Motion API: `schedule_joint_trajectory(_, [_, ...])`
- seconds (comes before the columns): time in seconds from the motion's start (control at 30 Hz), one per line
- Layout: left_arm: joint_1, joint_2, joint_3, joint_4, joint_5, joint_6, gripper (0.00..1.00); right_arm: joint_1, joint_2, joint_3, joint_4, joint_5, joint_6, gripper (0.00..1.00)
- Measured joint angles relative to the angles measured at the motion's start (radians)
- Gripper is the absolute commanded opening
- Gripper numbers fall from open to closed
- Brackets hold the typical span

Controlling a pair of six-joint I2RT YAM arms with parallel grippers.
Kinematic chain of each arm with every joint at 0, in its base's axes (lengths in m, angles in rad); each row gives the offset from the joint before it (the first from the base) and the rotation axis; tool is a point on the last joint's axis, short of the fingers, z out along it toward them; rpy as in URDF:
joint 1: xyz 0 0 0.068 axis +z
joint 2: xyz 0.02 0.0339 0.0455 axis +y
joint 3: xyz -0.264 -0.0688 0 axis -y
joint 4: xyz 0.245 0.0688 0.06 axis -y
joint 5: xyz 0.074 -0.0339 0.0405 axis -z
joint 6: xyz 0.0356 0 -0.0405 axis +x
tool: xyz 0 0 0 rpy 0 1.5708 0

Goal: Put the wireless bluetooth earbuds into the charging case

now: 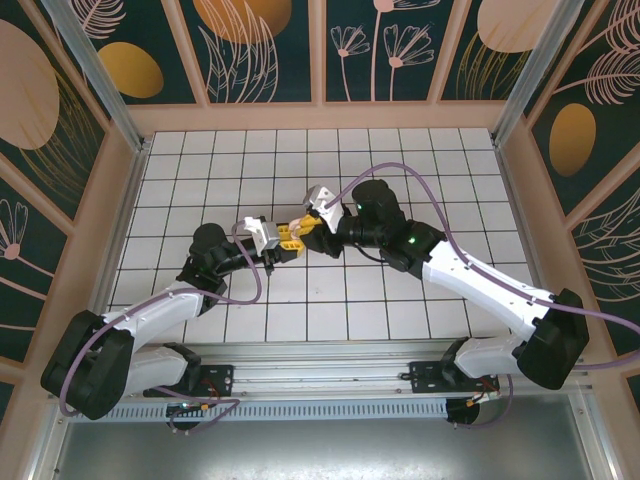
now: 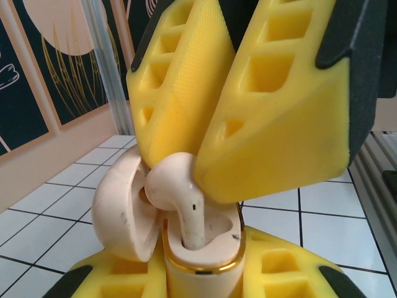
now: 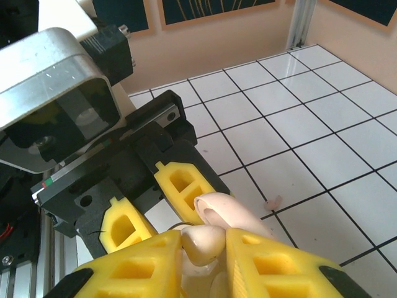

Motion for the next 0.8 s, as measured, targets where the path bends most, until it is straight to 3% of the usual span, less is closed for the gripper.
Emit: schedule_joint_trajectory(0.8, [0.0, 0.0, 0.02, 0.001, 0.014, 0.001, 0.21, -0.001, -0.009, 0.012, -0.01, -0.007, -0.032, 0.4])
